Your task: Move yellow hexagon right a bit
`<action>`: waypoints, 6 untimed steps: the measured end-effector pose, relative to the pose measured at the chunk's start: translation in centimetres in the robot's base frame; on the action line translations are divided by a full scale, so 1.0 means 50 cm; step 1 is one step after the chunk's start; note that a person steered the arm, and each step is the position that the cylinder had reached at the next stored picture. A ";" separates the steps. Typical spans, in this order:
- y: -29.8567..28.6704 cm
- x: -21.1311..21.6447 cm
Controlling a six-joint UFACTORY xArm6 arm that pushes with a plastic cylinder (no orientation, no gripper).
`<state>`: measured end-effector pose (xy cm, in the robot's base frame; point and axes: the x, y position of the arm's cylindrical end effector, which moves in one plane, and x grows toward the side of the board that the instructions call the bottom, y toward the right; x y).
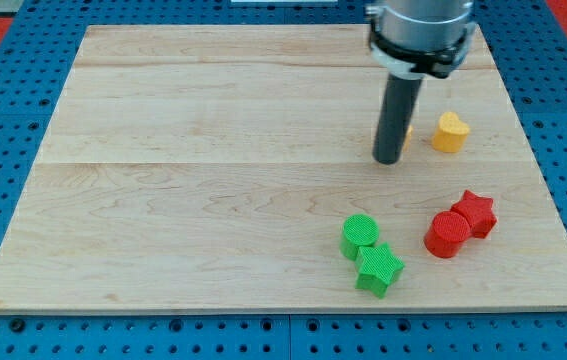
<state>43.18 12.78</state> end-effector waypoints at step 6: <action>0.025 -0.116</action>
